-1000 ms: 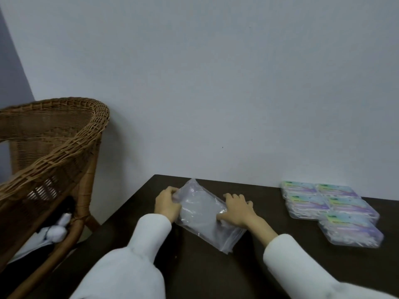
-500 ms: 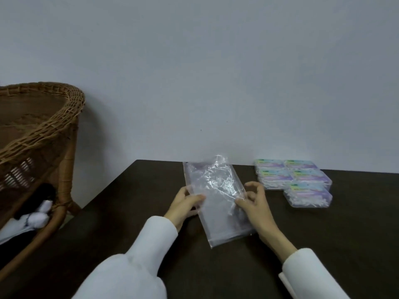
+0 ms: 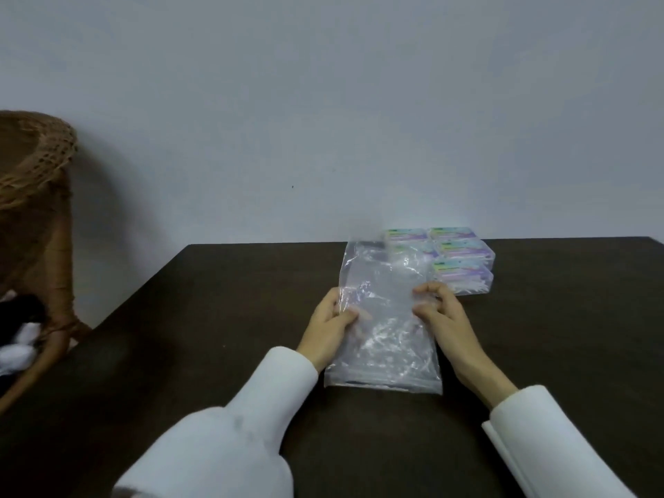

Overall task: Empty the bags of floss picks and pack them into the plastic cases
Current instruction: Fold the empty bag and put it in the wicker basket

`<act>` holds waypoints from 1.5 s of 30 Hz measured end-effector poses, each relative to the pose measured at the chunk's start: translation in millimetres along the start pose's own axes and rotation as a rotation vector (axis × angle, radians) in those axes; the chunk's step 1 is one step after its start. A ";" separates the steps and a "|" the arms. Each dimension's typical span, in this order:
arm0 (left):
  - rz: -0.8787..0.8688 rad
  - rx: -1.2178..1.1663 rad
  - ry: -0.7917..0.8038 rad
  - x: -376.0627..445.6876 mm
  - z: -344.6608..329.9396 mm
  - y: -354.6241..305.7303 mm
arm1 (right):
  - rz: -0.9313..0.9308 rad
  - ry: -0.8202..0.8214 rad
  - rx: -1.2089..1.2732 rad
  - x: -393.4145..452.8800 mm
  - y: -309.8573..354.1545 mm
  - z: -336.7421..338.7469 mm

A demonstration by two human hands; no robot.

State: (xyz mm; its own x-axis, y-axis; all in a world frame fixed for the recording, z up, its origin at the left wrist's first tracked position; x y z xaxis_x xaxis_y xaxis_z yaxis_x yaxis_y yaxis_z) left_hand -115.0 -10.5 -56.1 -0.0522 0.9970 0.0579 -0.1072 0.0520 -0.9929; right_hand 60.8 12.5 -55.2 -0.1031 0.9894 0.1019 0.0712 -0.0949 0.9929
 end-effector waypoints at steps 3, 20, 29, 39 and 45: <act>0.018 -0.043 -0.025 -0.6 -2.8 0.7 | -0.050 0.027 0.036 -2.9 -1.5 5.2; -0.015 -0.129 0.036 1.7 5.1 -2.5 | -0.216 0.291 0.179 -1.0 7.1 19.5; 0.064 -0.145 0.101 -1.2 5.6 -7.7 | -0.237 0.248 0.093 -3.4 14.9 19.6; 0.117 -0.187 -0.013 -4.7 8.1 -11.8 | -0.284 0.348 0.121 -3.2 10.1 13.0; 0.260 -0.405 0.086 1.2 5.2 -7.2 | -0.184 0.144 0.213 -1.7 6.2 15.5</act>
State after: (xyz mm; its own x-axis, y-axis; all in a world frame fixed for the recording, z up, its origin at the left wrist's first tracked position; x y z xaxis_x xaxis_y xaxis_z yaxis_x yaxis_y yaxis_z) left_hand -119.5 -9.9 -48.4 0.0580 0.9802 -0.1892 0.2946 -0.1978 -0.9349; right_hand 76.8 11.9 -50.2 -0.2718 0.9607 -0.0559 0.2430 0.1247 0.9620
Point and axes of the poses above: each hand's wrist, its own x-axis towards the middle knuckle, its own z-axis out of the back of the hand, y = z × x, the point moved 2 cm from there along x, towards the middle knuckle, and after that the axes turned 3 degrees about x, right-handed, at the moved point
